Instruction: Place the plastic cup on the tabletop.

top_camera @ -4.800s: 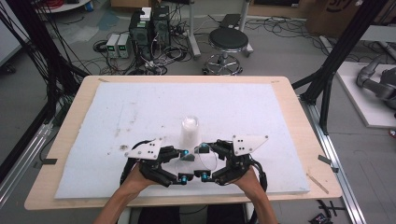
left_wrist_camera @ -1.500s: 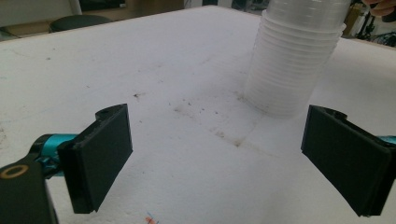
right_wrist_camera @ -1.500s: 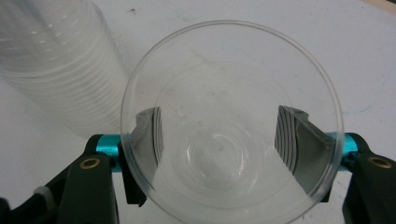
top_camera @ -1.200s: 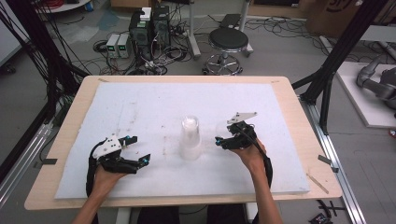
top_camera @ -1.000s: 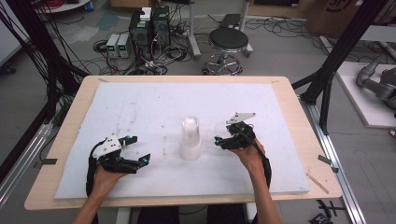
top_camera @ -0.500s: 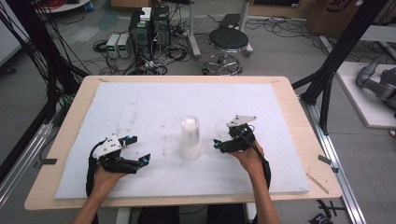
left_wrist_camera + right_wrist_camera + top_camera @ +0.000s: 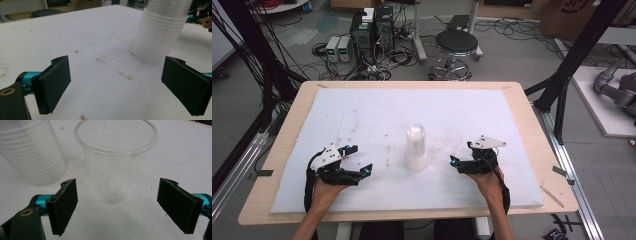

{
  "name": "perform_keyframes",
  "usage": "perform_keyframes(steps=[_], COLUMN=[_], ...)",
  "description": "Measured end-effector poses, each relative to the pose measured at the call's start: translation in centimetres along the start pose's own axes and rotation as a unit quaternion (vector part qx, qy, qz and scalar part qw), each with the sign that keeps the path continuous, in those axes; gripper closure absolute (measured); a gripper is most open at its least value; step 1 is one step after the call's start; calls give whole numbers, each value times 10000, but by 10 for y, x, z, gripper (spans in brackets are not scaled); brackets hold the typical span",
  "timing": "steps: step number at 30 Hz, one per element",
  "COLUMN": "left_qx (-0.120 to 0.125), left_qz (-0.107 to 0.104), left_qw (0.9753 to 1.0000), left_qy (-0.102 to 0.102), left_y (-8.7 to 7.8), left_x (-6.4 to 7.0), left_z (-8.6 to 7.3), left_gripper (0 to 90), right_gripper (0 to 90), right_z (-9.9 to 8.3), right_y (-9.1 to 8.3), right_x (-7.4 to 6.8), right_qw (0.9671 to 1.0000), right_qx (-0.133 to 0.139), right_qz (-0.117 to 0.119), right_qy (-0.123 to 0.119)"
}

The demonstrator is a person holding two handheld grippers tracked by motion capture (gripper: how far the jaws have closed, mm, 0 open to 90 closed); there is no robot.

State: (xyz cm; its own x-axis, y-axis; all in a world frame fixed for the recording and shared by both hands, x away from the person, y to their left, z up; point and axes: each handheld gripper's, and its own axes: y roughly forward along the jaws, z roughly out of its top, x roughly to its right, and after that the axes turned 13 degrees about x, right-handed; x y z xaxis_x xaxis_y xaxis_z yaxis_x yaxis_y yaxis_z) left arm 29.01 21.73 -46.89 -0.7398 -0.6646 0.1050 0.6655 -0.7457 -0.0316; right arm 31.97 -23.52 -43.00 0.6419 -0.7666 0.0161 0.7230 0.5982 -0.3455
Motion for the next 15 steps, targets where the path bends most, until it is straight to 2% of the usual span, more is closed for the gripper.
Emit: perform_keyframes(steps=[6,11,15], left_qx=[4,45,90], left_qz=[21,60,77], left_qw=[10000,10000,9999], left_qy=[17,-45,-74], left_y=[0,-1,-2], left_x=[1,0,-1], left_z=[0,0,0], left_gripper=[86,86,86], right_gripper=[170,170,170], right_z=[-10,-22,-32], right_y=[-11,-19,-26], right_x=[-3,-5,-3], right_qw=[9996,9990,9986], right_qx=[271,420,506], right_qz=[15,65,-63], right_qy=[-2,107,161])
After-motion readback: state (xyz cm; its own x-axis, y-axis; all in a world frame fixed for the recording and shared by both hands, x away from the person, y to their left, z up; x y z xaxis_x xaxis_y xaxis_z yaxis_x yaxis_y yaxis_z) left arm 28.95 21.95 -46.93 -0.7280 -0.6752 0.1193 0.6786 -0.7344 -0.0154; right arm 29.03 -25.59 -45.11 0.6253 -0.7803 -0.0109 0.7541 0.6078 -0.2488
